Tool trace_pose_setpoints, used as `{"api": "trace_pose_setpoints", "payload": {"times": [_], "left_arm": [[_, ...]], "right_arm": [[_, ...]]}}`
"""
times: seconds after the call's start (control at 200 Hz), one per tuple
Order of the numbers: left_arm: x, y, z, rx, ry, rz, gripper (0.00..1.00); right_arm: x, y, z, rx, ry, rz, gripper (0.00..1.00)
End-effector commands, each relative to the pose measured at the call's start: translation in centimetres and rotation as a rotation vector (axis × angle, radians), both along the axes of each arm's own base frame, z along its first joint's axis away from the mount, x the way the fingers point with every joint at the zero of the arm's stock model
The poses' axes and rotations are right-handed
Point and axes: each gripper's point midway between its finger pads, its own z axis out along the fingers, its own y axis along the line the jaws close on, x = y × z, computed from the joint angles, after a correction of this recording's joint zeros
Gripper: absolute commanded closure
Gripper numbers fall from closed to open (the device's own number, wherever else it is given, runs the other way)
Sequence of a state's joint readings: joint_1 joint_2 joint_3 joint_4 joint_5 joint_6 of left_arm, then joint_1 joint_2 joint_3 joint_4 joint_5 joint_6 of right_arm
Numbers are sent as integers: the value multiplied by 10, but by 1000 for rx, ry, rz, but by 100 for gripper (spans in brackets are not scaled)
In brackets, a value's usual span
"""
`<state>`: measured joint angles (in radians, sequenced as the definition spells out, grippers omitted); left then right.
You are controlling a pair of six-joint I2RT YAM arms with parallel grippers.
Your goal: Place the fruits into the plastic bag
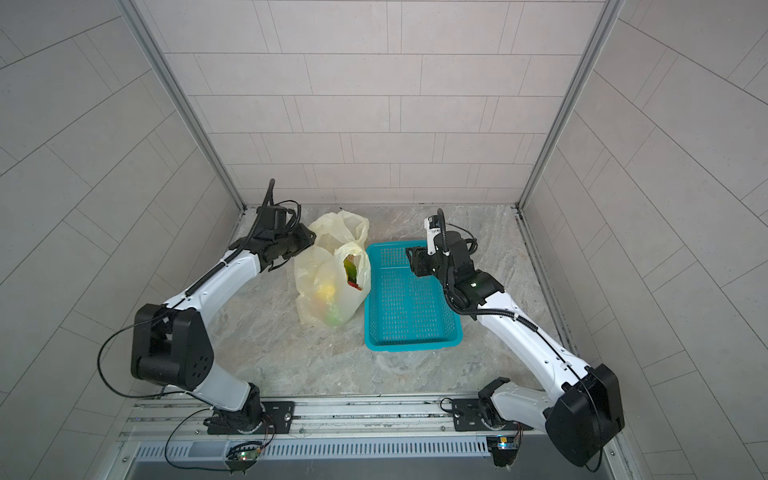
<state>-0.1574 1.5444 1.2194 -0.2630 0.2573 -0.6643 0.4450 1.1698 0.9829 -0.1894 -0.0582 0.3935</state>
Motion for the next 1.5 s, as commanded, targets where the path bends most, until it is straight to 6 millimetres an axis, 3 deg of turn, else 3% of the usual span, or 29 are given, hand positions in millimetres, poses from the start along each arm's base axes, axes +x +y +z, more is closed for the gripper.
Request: {"api": "trace_pose_setpoints", "payload": {"times": [0.0,0.145,0.23,0.29,0.35,0.445,0.5,0.611,0.631,0.671,0.676,0.696,0.716,0.816,1.021,1.126,1.496], "left_arm": [[-11,-2,71,14,-182,-55,34],[-44,5,134,31,-326,-67,1],[-64,11,155,77,-336,-76,0],[-78,26,156,172,-304,-48,0],[-88,60,147,314,-263,86,0],[-113,149,113,637,-128,495,0],[-127,186,90,830,-69,676,0],[-142,219,29,964,32,823,0],[-144,222,18,963,42,843,0],[-146,224,-1,960,40,865,0],[-146,225,-4,961,40,864,0],[-145,225,-12,968,37,864,0],[-146,226,-19,976,36,871,0],[-146,231,-35,1037,29,892,0],[-113,219,-77,1044,17,747,0],[-96,210,-81,1047,38,659,0],[-67,181,-91,948,-101,460,0]], "right_arm": [[-2,-14,2,-11,1,-43,42],[1,-34,2,-36,-4,-118,42],[2,-53,2,-69,-13,-199,41],[3,-71,0,-109,-22,-277,40],[1,-89,-4,-167,-30,-348,38],[-2,-116,-11,-296,-55,-446,36],[-6,-130,-17,-354,-78,-507,34],[-14,-152,-25,-395,-215,-622,34],[-17,-156,-35,-412,-229,-630,33],[-23,-160,-42,-415,-290,-647,31],[-23,-160,-42,-416,-300,-648,28],[-26,-162,-44,-413,-334,-658,4],[-29,-164,-49,-410,-360,-668,1],[-38,-177,-71,-440,-374,-732,1],[-30,-180,-120,-556,-241,-732,1],[-23,-179,-117,-547,-319,-752,1],[-8,-168,-125,-545,-292,-599,0]]}}
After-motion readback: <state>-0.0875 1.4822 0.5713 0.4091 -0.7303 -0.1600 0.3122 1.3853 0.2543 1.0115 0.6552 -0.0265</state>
